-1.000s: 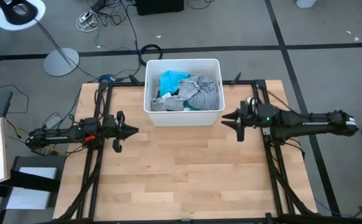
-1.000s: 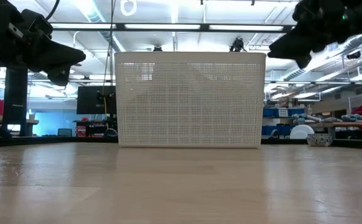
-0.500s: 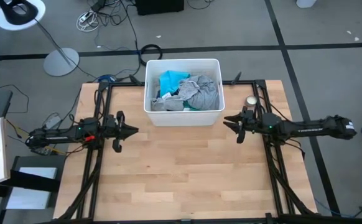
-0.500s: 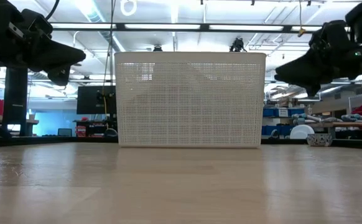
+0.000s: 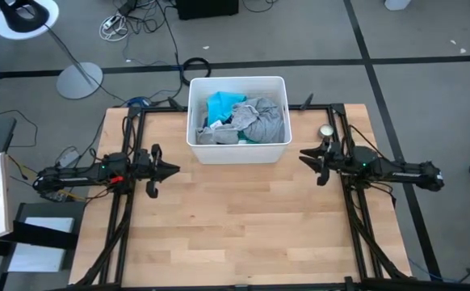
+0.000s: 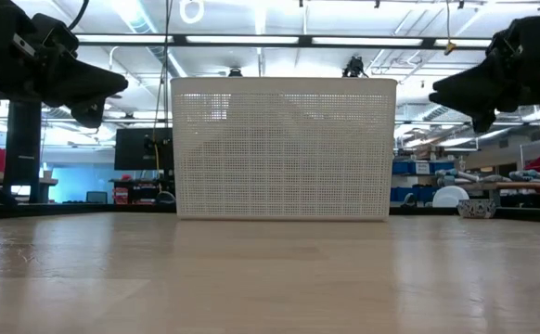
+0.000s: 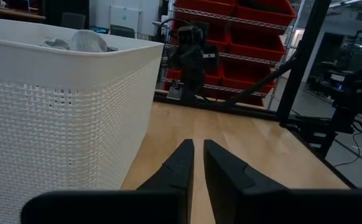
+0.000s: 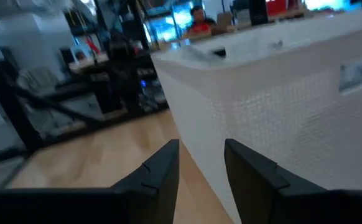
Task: Sort clothes
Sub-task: Return to Home Position
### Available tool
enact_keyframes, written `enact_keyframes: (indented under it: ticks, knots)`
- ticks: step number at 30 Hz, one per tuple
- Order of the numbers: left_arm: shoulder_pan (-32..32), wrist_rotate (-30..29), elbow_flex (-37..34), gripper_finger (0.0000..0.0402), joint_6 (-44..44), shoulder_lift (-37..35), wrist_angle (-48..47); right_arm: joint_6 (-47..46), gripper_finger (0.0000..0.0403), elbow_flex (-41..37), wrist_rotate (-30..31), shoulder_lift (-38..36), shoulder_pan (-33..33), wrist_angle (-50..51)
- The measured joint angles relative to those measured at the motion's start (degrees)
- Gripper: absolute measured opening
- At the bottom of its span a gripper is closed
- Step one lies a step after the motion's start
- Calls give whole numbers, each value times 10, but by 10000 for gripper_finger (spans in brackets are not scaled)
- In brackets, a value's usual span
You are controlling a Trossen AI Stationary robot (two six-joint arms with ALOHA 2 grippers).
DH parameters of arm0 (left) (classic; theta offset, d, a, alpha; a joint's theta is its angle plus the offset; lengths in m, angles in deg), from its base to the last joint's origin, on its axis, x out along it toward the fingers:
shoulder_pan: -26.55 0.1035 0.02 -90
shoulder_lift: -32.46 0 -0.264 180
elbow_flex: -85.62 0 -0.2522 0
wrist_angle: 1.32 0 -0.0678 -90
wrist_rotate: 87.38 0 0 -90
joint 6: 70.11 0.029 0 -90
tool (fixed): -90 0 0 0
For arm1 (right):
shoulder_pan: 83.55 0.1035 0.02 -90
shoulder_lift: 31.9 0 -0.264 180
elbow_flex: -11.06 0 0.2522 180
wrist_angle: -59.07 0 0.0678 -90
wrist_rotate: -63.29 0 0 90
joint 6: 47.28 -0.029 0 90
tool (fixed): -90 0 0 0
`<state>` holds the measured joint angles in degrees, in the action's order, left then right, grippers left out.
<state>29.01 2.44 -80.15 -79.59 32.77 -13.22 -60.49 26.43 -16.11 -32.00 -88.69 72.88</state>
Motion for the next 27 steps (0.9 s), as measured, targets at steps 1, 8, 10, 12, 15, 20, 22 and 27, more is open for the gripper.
enact_keyframes:
  ticks: [1,8,10,12,15,20,22,27]
  knots:
    - [0,0,0,41,0,0,0,4,130,4,3,3,0,9]
    - [0,0,0,41,0,0,5,6,130,7,2,19,-1,24]
    - [0,0,0,41,0,0,6,20,130,7,2,27,-1,24]
    - [0,0,0,41,0,0,10,39,130,7,2,42,-3,25]
    - [0,0,0,41,0,0,15,43,130,7,7,75,-10,25]
    - [0,0,0,41,0,0,16,38,130,7,16,151,-36,24]
    - [0,0,0,41,0,0,16,31,130,7,23,179,-48,24]
    - [0,0,0,41,0,0,15,29,130,6,24,237,-60,19]
